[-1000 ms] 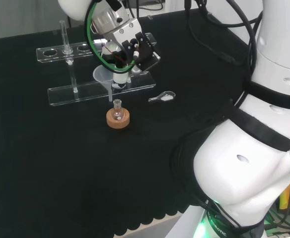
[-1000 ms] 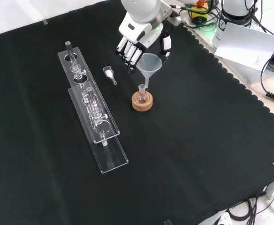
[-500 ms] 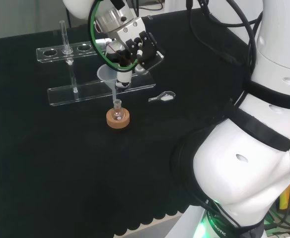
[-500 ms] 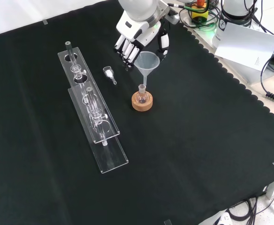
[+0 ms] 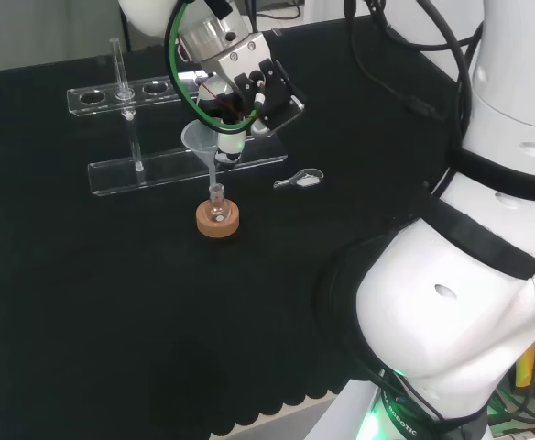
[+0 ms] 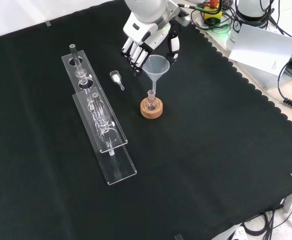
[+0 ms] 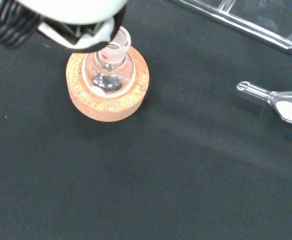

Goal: Place the funnel on the round-bottom flask.

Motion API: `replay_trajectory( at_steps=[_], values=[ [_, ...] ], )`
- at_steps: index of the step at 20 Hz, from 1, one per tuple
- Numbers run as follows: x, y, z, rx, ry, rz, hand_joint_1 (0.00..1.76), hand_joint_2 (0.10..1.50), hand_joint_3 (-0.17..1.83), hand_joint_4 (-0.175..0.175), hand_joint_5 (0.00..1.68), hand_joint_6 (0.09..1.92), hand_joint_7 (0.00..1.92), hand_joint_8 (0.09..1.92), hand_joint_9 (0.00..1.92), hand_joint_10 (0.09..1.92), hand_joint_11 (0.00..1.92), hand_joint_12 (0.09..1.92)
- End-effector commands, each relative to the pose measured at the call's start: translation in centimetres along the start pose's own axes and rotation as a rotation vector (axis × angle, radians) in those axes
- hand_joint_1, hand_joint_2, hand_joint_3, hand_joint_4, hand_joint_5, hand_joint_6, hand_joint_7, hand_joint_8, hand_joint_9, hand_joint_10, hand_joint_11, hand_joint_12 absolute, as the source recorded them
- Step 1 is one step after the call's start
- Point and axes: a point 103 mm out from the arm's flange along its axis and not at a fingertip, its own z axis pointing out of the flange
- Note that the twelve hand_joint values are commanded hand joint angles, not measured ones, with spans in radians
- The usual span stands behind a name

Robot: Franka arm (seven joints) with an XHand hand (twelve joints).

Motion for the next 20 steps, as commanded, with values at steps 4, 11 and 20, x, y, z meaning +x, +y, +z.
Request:
replay_trajectory(
  at_steps=[4, 11, 20],
  values=[
    [0.0, 0.7, 0.6, 0.019, 0.002, 0.000, 0.96, 0.69, 0.78, 0.005, 0.48, 0.98, 0.39, 0.73, 0.62, 0.58, 0.25, 1.35],
    [-0.1, 1.1, 0.8, 0.024, 0.004, 0.003, 0.96, 0.69, 0.78, 0.005, 0.48, 0.98, 0.39, 0.73, 0.62, 0.58, 0.25, 1.35],
    [-0.5, 1.4, 1.1, 0.031, 0.004, 0.006, 0.96, 0.69, 0.78, 0.005, 0.48, 0.98, 0.39, 0.73, 0.62, 0.58, 0.25, 1.35]
  ],
)
